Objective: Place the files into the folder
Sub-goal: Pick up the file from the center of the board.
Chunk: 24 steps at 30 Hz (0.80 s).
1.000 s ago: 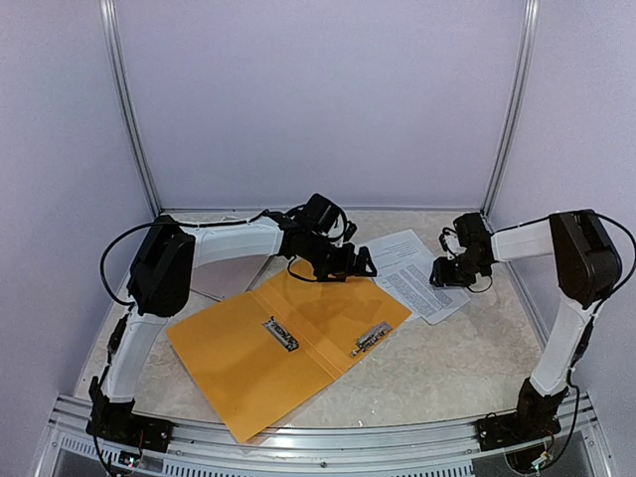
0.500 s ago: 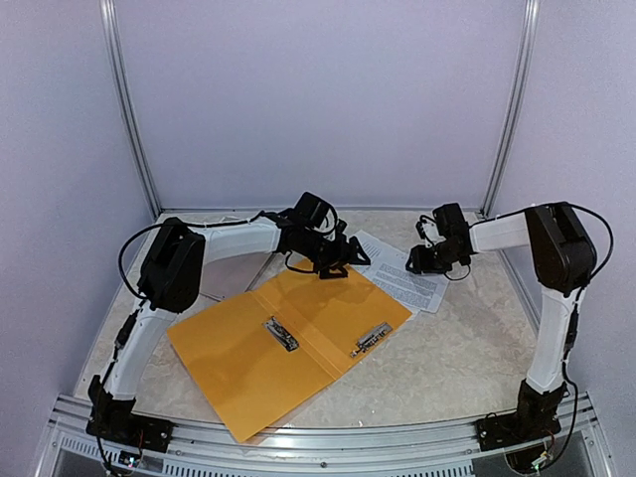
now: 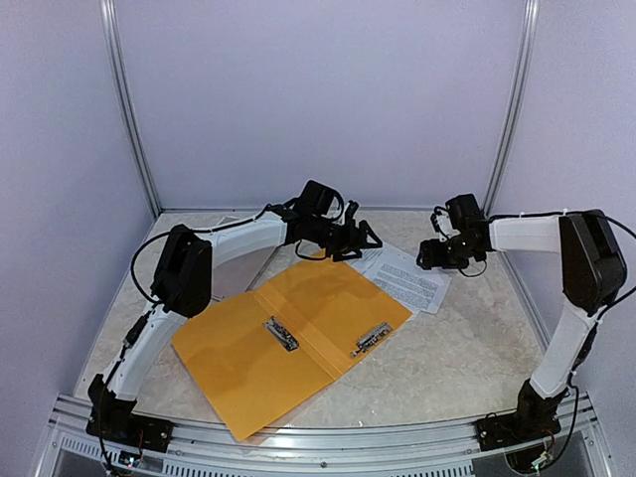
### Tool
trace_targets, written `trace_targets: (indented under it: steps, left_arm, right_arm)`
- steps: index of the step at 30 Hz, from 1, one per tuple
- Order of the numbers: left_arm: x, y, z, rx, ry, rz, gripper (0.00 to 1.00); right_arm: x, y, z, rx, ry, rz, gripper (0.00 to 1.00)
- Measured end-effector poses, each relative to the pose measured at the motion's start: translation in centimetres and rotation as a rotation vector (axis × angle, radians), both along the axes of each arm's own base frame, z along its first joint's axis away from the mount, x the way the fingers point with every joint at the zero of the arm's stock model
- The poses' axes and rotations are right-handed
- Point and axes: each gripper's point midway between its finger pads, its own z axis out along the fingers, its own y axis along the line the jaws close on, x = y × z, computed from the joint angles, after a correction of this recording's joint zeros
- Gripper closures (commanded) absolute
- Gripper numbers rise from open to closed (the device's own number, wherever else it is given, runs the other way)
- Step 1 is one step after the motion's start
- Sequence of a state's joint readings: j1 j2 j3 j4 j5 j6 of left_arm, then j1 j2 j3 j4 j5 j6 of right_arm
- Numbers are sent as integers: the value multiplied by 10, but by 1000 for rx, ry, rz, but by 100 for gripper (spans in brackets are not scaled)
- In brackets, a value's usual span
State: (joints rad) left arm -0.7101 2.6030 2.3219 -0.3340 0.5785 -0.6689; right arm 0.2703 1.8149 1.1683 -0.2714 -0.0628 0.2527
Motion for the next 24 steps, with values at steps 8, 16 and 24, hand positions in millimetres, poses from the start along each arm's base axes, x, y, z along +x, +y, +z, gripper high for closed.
trace_targets:
  steps: [8, 16, 24]
  left_arm:
    - [-4, 3, -47, 62, 83, -12, 20]
    - [-9, 6, -61, 92, 99, -24, 20]
    - [-14, 2, -63, 105, 103, -40, 23]
  right_arm:
    - [-54, -27, -12, -4, 52, -128, 23]
    - [-84, -34, -47, 32, 148, -212, 27]
    - [-68, -16, -44, 161, 91, -220, 31]
